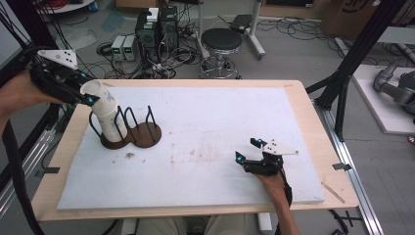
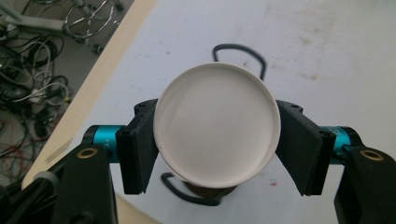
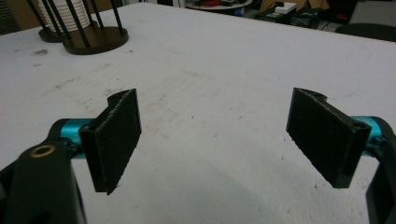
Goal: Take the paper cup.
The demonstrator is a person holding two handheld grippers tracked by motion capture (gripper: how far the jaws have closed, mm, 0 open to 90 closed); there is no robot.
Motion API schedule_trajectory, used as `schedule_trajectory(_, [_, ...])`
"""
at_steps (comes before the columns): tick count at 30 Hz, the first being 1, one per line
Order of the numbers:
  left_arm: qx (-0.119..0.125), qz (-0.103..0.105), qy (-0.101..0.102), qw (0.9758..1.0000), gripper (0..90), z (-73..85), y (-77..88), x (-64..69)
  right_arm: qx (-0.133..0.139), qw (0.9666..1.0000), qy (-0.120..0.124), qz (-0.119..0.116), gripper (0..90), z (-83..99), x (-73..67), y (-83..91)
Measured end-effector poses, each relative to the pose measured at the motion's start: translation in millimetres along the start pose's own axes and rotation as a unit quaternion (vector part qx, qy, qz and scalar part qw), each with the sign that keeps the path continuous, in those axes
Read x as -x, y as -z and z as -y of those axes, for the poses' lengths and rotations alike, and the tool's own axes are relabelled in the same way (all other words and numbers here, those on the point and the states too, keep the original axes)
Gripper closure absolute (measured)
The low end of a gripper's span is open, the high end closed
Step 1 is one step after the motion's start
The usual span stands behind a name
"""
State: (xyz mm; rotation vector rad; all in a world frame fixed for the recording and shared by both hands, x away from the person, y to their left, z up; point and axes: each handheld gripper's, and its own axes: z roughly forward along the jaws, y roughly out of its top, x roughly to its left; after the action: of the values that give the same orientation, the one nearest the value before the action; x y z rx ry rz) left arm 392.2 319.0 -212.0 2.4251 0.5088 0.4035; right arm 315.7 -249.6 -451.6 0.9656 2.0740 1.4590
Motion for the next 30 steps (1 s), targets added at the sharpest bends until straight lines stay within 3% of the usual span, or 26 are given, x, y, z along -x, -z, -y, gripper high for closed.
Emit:
schedule_trajectory(3, [0.021,0.008,-0.001,0.9997,34.7,-1.5,0.6,9.5,-0.001,1.0000,-0.001,0.001,18.2,0.0,0.4,-0.1])
schedule_trajectory(11, [0.049,0.015,0.001,0.9987,34.7,-2.2,4.4,29.6,0.003,1.0000,-0.002,0.003,18.3,0.1,0.5,0.3])
schedule_trajectory(19, [0.098,0.027,-0.007,0.9948,34.8,-4.1,4.9,57.0,0.007,1.0000,-0.005,0.003,18.2,0.5,1.4,0.9])
schedule_trajectory(26, [0.119,0.035,-0.018,0.9922,34.7,-9.0,-7.3,80.1,0.004,1.0000,-0.007,0.003,18.3,0.1,1.6,0.2])
schedule_trajectory(30, [0.139,0.044,-0.014,0.9892,34.7,-11.0,-15.5,90.9,0.002,1.0000,-0.009,0.001,18.2,0.0,1.7,0.2])
